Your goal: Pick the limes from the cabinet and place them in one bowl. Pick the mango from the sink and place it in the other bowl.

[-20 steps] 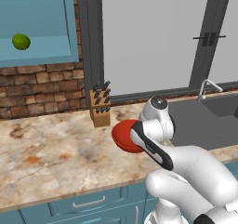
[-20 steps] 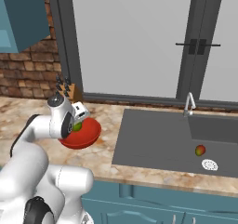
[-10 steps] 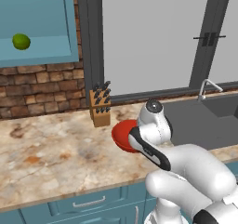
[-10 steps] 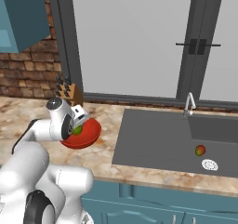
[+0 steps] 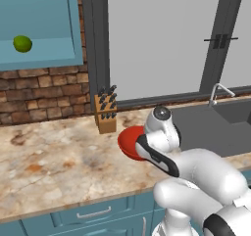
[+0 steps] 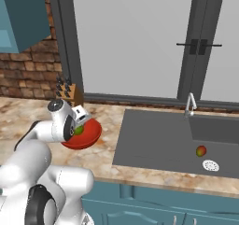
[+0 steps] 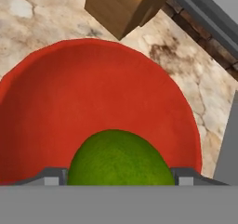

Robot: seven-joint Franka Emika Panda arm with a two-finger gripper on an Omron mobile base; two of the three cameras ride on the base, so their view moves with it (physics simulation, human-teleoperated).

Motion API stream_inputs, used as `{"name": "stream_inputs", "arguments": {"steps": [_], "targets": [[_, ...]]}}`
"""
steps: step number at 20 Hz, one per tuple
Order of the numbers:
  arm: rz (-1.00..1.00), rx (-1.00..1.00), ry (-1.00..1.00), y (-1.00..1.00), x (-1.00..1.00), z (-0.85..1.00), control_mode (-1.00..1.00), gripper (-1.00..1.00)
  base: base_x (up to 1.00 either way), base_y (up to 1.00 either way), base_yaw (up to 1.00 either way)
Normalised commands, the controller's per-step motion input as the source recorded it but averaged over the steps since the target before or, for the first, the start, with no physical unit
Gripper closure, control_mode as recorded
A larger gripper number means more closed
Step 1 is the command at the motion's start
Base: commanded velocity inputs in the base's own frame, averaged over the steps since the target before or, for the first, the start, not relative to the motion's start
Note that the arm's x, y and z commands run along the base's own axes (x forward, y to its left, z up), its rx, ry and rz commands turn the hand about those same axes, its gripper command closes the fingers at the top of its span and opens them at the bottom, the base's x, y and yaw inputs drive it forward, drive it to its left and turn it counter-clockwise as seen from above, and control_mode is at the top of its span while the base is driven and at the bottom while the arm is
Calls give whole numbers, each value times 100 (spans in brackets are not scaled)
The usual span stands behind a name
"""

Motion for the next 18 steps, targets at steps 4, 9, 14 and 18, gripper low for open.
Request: {"name": "stream_inputs", "arguments": {"steps": [4, 9, 14, 18], "targets": [[-2, 0, -3, 0, 32, -5, -100, -100, 0, 0, 0], [-5, 7, 1, 0, -12, 47, -100, -100, 0, 0, 0], [-3, 10, 7, -3, -74, 97, -100, -100, 0, 0, 0], [0, 3, 5, -20, -100, 43, -100, -100, 0, 0, 0]]}}
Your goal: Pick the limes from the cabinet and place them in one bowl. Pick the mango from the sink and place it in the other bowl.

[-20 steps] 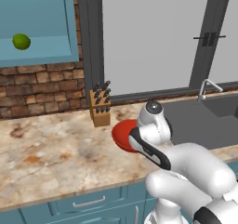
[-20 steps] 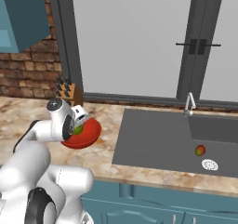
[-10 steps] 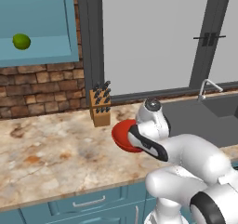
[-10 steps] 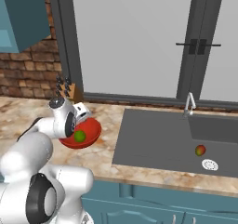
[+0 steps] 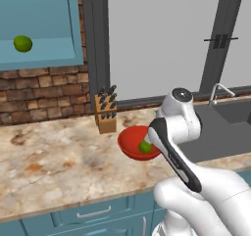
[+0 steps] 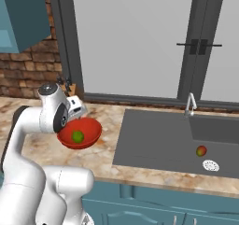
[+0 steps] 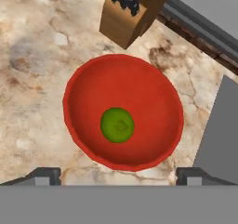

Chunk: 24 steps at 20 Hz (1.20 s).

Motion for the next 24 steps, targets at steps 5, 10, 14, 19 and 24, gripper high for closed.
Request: {"name": "stream_inputs", "arguments": {"steps": [5, 10, 14, 19, 24], "targets": [[0, 0, 4, -35, -100, -20, -100, -100, 0, 0, 0], [1, -1, -1, -20, -72, -17, -100, -100, 0, 0, 0], [0, -2, 3, -7, -34, -14, 100, -100, -21, -4, 0], [0, 0, 0, 0, 0, 0, 100, -100, -82, -28, -1], [0, 0, 0, 0, 0, 0, 100, -100, -11, -67, -16]]}}
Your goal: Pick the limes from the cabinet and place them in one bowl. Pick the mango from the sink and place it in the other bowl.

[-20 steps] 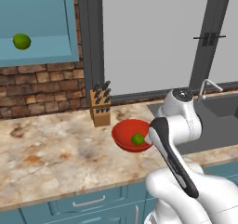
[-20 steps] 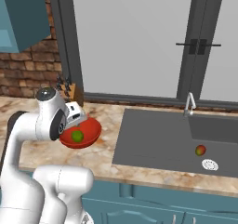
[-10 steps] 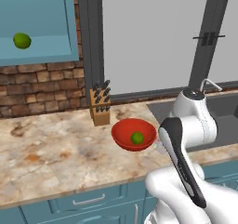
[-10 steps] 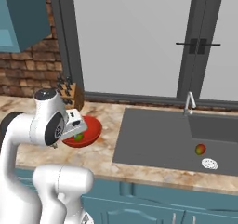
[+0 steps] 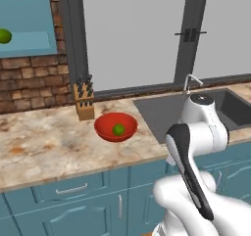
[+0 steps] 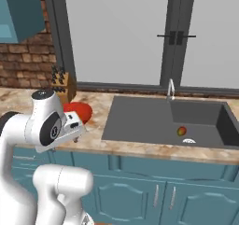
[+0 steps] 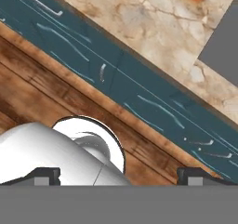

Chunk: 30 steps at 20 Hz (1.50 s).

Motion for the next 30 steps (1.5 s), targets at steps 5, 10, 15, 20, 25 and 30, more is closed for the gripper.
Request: {"name": "stream_inputs", "arguments": {"steps": [5, 10, 15, 20, 25, 30], "targets": [[0, 0, 0, 0, 0, 0, 100, -100, 19, -96, -16], [0, 0, 0, 0, 0, 0, 100, -100, 37, -96, -14], [0, 0, 0, 0, 0, 0, 100, -100, 51, -96, -10], [0, 0, 0, 0, 0, 0, 100, -100, 57, -89, -5], [0, 0, 0, 0, 0, 0, 100, -100, 56, -55, 1], [0, 0, 0, 0, 0, 0, 100, -100, 67, -11, 1]]}}
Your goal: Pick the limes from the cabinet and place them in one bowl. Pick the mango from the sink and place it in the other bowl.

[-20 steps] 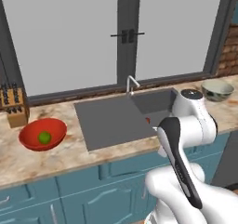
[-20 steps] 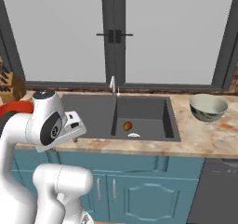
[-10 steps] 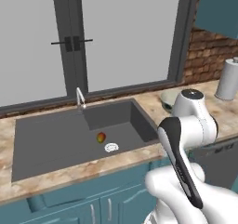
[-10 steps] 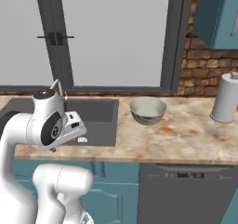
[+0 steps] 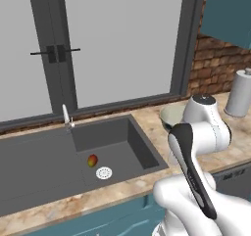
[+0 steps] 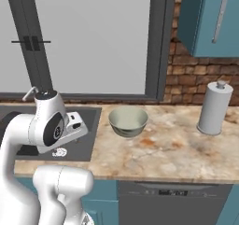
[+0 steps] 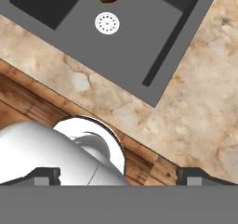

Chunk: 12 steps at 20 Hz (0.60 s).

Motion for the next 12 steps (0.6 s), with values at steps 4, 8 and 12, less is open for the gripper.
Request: {"name": "stream_inputs", "arguments": {"steps": [4, 8, 12], "targets": [[0, 0, 0, 0, 0, 0, 100, -100, 78, 0, 0], [-2, 2, -1, 15, 53, 0, -100, -100, 18, 0, 0], [-11, 5, -3, 44, 63, -1, -100, -100, 0, 0, 0]]}}
